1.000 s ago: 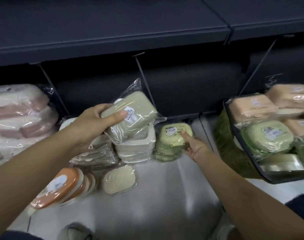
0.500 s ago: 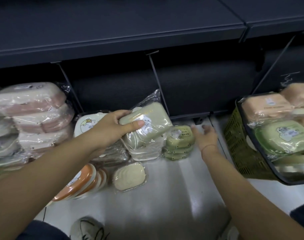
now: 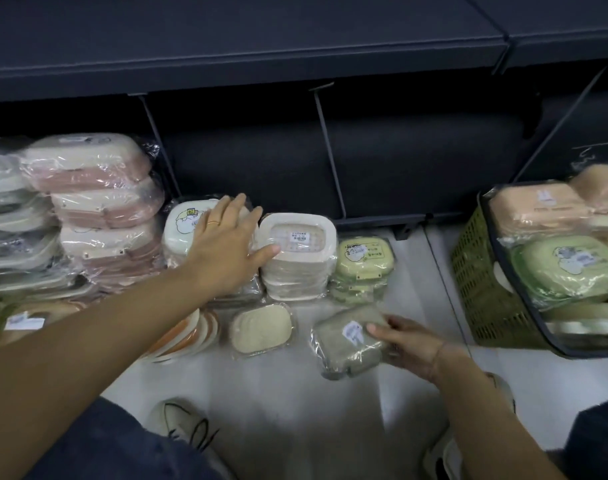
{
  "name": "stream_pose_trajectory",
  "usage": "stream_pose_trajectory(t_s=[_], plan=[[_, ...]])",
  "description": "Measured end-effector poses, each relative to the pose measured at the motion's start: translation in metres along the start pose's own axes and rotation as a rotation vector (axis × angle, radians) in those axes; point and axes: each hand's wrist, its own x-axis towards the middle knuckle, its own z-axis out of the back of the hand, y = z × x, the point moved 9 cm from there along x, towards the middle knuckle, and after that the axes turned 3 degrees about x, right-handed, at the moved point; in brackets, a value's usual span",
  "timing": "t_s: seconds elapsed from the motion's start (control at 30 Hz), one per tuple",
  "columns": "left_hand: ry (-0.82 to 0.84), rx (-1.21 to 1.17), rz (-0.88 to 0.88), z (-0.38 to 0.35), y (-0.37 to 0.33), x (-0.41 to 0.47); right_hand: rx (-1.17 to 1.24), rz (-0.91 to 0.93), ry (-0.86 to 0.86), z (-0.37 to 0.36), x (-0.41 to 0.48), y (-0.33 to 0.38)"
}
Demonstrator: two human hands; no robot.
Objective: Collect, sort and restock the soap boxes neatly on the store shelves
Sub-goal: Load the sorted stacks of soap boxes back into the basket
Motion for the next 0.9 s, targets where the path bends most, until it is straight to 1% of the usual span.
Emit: stream_pose_trajectory(t_s=[0.03,0.1,0.2,0.23,0.33,0.4,0.47,0.57,0.67,0.73,0.8,0.87,0.9], plan=[[0.041,0.068,0.009,-0.010,0.006,-0.001,0.010,-0.060,-0.082,0.007,0.013,-0.023],[0.050,0.131,-0.012,-0.020,0.010,-0.004,0.066,-0.106,-0.250,0.014,0.039,-0.053],[0.030,0.129,-0.032,-0.021,0.010,-0.008,0.109,-0.029,-0.457,0.014,0.076,-0.068],[0.025,0.136,-0.036,-0.022,0.010,-0.008,0.061,-0.021,-0.493,0.012,0.083,-0.070],[0.005,0.126,-0.054,-0.023,0.012,-0.007,-0.201,-0.059,-0.581,0.008,0.091,-0.070],[-0.033,0.103,-0.081,-0.021,0.014,-0.006,-0.235,-0.052,-0.605,0.006,0.094,-0.067],[-0.051,0.091,-0.101,-0.020,0.015,-0.005,-0.259,-0.030,-0.603,0.003,0.097,-0.061],[-0.037,0.076,-0.095,-0.020,0.014,-0.004,-0.345,-0.056,-0.565,-0.001,0.097,-0.057],[0.017,0.080,-0.062,-0.017,0.011,-0.002,-0.530,-0.039,-0.513,-0.001,0.080,-0.034],[0.025,0.042,-0.031,-0.008,0.006,0.002,-0.628,0.044,-0.429,-0.002,0.064,-0.002],[-0.018,-0.017,-0.016,0.003,-0.003,0.005,-0.677,0.152,-0.281,-0.005,0.038,0.043],[-0.077,-0.050,-0.068,0.015,-0.030,0.008,-0.763,0.214,-0.174,0.002,0.006,0.090],[-0.088,-0.071,-0.112,0.019,-0.051,0.010,-0.817,0.235,-0.165,0.013,-0.011,0.113]])
